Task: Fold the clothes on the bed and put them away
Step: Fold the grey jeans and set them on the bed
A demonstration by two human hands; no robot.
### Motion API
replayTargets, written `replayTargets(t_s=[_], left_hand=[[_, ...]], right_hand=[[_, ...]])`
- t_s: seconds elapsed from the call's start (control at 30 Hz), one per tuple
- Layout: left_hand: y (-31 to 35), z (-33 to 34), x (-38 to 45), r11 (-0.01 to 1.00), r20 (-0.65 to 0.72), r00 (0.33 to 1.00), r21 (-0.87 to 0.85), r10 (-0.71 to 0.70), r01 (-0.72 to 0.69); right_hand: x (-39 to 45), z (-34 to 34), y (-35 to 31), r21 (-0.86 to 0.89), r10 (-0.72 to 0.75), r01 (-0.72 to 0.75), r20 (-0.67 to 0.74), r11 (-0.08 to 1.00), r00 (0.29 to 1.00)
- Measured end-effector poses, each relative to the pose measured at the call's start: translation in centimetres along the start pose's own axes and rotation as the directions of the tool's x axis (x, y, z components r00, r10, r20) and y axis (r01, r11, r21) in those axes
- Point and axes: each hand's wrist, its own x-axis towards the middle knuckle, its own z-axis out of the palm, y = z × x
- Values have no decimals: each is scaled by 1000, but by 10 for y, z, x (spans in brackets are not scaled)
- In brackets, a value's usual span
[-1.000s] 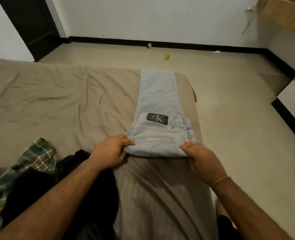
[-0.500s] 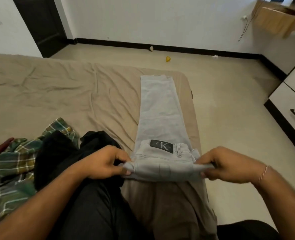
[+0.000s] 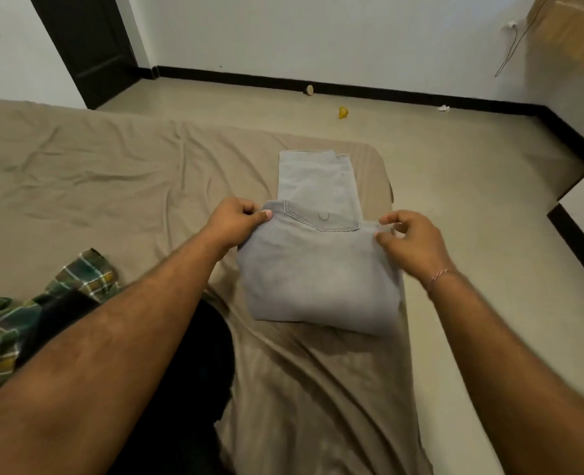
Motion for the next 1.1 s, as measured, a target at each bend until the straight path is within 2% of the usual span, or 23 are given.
replayTargets(t_s=[0.07, 0.1, 0.13, 0.17, 0.2, 0.23, 0.27, 0.33, 0.37, 0.5, 0.57, 0.6, 0.7, 0.73, 0.8, 0.87, 0.93, 1.0, 1.1], left_hand=[[-9, 14, 20, 990, -60, 996, 127, -59, 66], [-14, 21, 28, 960, -131, 991, 270, -39, 74], [-18, 28, 27, 908, -183, 982, 417, 51, 31], [-19, 37, 20, 873, -189, 963, 481, 193, -81], [-17, 50, 7, 853, -137, 937, 473, 321, -223], [-17, 64, -10, 811, -25, 910, 464, 414, -356], [-21, 79, -29, 757, 104, 888, 485, 448, -438], [-39, 104, -64, 621, 345, 879, 622, 330, -477], [-48, 110, -74, 565, 400, 875, 669, 275, -483], [-57, 105, -71, 495, 511, 833, 678, 214, -543], [-64, 94, -76, 450, 512, 813, 679, 277, -581], [-72, 90, -79, 435, 482, 824, 700, 299, -567], [-96, 81, -91, 484, 280, 888, 758, 365, -438], [-99, 81, -91, 494, 257, 894, 760, 367, -422], [-95, 84, -85, 494, 265, 891, 756, 369, -430], [-78, 82, -85, 500, 304, 901, 754, 308, -426], [-61, 78, -85, 501, 335, 909, 759, 248, -416], [-46, 70, -88, 517, 356, 904, 742, 236, -427], [-25, 50, -103, 560, 417, 888, 696, 194, -450]], right_hand=[[-7, 22, 19, -164, -161, 174, 86, 971, 983], [-8, 37, 27, -186, -246, 273, 155, 944, 957], [-12, 50, 33, -199, -314, 356, 216, 913, 924], [-12, 61, 38, -219, -360, 417, 257, 882, 897], [-8, 70, 43, -246, -372, 444, 289, 862, 882], [-4, 76, 46, -266, -366, 450, 310, 853, 877], [0, 77, 49, -274, -351, 444, 329, 853, 877], [5, 80, 57, -281, -331, 451, 385, 847, 862], [5, 80, 59, -302, -326, 468, 419, 830, 847], [2, 79, 56, -415, -271, 478, 465, 774, 843], [-7, 74, 41, -491, -248, 478, 462, 728, 852], [-12, 71, 36, -517, -229, 485, 482, 705, 846], [-44, 65, 33, -538, -180, 587, 625, 605, 759], [-52, 63, 36, -544, -165, 612, 655, 574, 737], [-56, 64, 44, -564, -166, 594, 630, 573, 759], [-62, 64, 45, -587, -163, 519, 551, 621, 819], [-64, 67, 39, -620, -100, 485, 549, 617, 830], [-63, 64, 24, -635, -38, 492, 589, 595, 807], [-63, 42, -9, -591, -32, 563, 673, 578, 739]])
